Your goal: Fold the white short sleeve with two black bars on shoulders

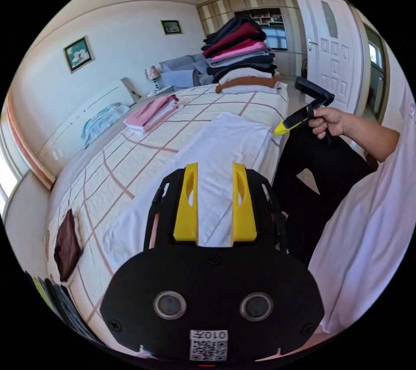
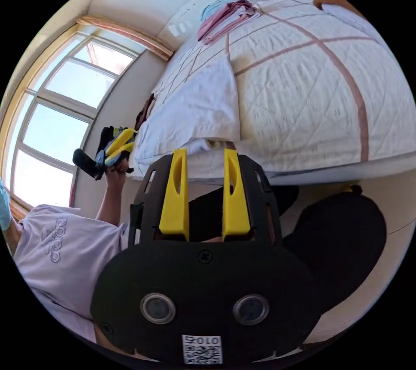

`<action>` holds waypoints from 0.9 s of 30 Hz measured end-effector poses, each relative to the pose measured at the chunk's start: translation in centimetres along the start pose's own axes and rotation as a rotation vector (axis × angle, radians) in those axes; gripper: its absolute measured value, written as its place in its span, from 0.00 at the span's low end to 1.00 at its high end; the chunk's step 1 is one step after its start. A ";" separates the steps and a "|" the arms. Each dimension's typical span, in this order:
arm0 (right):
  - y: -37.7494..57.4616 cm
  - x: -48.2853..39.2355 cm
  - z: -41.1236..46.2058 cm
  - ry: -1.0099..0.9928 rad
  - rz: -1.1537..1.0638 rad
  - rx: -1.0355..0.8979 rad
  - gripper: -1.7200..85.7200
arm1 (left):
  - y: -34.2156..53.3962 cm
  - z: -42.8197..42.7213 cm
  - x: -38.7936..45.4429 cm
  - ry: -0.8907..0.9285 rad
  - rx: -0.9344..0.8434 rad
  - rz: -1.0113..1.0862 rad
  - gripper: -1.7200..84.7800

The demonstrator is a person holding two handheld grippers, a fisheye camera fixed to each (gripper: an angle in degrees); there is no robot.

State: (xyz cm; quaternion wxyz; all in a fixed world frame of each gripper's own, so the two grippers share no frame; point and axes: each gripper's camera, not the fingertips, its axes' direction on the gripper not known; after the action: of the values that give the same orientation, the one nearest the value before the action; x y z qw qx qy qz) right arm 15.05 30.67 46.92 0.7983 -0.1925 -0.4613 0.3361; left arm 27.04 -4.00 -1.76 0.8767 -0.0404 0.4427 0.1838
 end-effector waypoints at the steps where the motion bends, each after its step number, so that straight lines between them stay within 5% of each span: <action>1: -0.1 1.4 -0.2 -0.071 0.035 0.024 0.14 | -1.9 1.6 2.6 0.013 -0.007 0.064 0.15; 10: -2.2 4.9 -2.2 -0.281 0.054 0.035 0.07 | -8.9 11.1 19.2 -0.149 -0.176 0.405 0.17; 13: -2.9 4.4 -3.4 -0.314 0.004 0.046 0.06 | -9.3 11.8 21.6 -0.286 -0.164 0.402 0.16; 27: -3.1 6.7 -6.0 -0.174 -0.020 0.076 0.06 | -7.6 10.7 24.0 -0.386 -0.126 0.507 0.11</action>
State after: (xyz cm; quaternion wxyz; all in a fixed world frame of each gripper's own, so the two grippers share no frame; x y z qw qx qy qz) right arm 23.71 33.23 49.90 0.7652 -0.1277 -0.5176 0.3609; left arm 50.88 -1.70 -15.02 0.8665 0.0525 0.2523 0.4275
